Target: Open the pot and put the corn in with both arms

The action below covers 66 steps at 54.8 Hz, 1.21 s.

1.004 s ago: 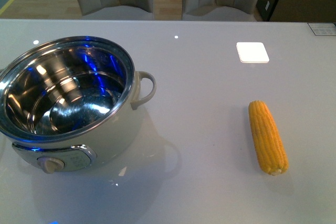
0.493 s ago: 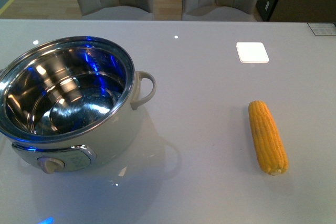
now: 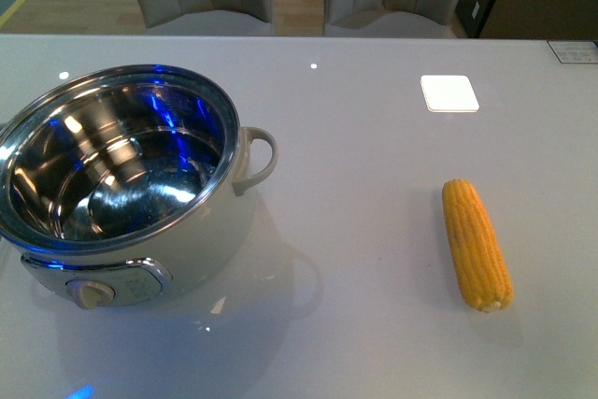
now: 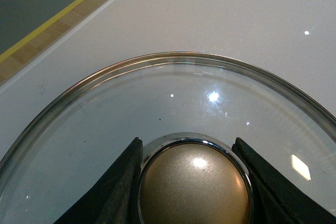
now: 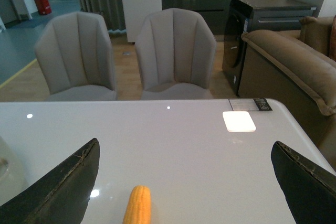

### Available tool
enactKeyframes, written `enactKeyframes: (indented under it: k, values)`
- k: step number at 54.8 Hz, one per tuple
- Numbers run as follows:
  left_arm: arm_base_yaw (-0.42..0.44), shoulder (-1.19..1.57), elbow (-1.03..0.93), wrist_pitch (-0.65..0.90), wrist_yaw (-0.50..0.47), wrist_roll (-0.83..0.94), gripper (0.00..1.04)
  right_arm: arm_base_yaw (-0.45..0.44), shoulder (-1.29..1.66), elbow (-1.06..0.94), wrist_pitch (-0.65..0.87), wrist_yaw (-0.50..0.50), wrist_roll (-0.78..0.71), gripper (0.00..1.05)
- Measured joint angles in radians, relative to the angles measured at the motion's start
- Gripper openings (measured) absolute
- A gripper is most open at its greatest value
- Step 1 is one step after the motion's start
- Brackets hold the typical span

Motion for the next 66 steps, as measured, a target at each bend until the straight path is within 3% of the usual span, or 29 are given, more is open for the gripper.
enactKeyframes:
  k: [8, 15, 26, 33, 51, 66]
  values:
    - [0.000, 0.000, 0.000, 0.000, 0.000, 0.000, 0.44, 0.000, 0.000, 0.000, 0.000, 0.000, 0.000, 0.96]
    - [0.000, 0.000, 0.000, 0.000, 0.000, -0.005, 0.68, 0.000, 0.000, 0.000, 0.000, 0.000, 0.000, 0.96]
    - [0.000, 0.000, 0.000, 0.000, 0.000, -0.008, 0.75, 0.000, 0.000, 0.000, 0.000, 0.000, 0.000, 0.96]
    - [0.003, 0.000, 0.000, 0.000, 0.000, -0.015, 0.96, 0.000, 0.000, 0.000, 0.000, 0.000, 0.000, 0.96]
    - [0.054, -0.264, -0.074, -0.045, -0.003, -0.079, 0.96, 0.000, 0.000, 0.000, 0.000, 0.000, 0.000, 0.96]
    - [0.055, -0.644, -0.220, -0.209, 0.080, -0.141, 0.96, 0.000, 0.000, 0.000, 0.000, 0.000, 0.000, 0.96]
